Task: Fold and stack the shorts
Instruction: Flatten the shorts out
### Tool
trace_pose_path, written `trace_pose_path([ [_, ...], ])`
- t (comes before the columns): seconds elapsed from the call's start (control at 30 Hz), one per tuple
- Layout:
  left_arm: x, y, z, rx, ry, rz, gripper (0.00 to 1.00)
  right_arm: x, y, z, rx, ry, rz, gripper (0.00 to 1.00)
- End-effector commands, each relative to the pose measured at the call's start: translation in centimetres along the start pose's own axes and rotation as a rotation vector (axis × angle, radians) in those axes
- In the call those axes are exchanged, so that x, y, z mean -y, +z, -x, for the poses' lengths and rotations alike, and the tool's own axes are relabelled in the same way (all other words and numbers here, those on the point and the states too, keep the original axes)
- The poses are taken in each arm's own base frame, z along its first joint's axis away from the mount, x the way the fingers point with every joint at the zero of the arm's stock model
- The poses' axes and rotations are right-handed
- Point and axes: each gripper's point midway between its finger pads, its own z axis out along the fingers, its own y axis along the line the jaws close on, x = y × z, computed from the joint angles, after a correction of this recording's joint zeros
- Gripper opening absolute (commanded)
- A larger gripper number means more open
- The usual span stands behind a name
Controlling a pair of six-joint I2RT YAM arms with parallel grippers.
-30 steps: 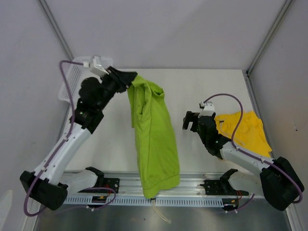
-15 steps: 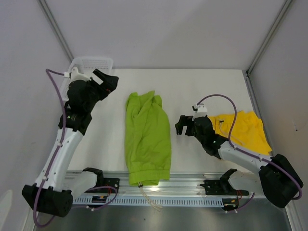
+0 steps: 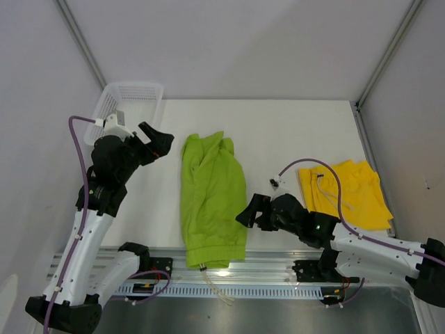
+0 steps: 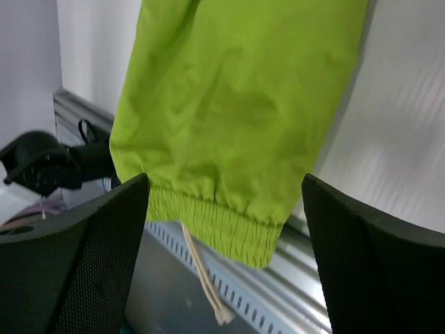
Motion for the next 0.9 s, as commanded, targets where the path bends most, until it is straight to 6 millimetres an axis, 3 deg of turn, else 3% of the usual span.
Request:
trace_pose_path([
  [0.0, 0.5, -1.5, -0.6, -0.005, 0.055, -0.051, 0.99, 0.1, -1.5, -3.7, -0.080, 0.097, -0.012, 0.90],
  [0.1, 0.2, -2.1, -1.1, -0.024, 0.071, -0.046, 0.99, 0.4, -1.8, -4.6, -0.071, 0.111, -0.027, 0.87],
  [0.2, 0.0, -2.8, -1.4, -0.031, 0.089, -0.045, 0.99, 1.2, -1.5, -7.6, -0.134, 0.135, -0.025, 0.84],
  [0.23, -0.2, -2.9, -1.7, -0.038, 0.099, -0.042, 0.99, 0.6, -1.5, -8.5, -0.151, 0.136, 0.004, 0.83],
  [0.43, -1.0, -3.9, -2.3, -0.039, 0.122, -0.026, 0.99, 1.9, -0.3, -11.2, -0.164, 0.152, -0.031, 0.79],
  [0.5, -1.2, -4.1, -2.4, -0.038, 0.131, -0.021, 0.99, 1.7, 0.1, -11.5, -0.165, 0.163, -0.017, 0.79],
  [0.8, -2.0, -4.3, -3.4, -0.062, 0.146, -0.005, 0.99, -0.8, 1.5, -11.0, -0.158, 0.191, 0.099, 0.55],
  [0.83, -1.9, -4.3, -3.5, -0.064, 0.145, -0.012, 0.99, -1.0, 1.7, -10.7, -0.153, 0.198, 0.107, 0.51],
  [0.87, -2.0, -4.2, -3.7, -0.069, 0.144, -0.017, 0.99, -1.2, 1.7, -10.8, -0.166, 0.198, 0.115, 0.39],
])
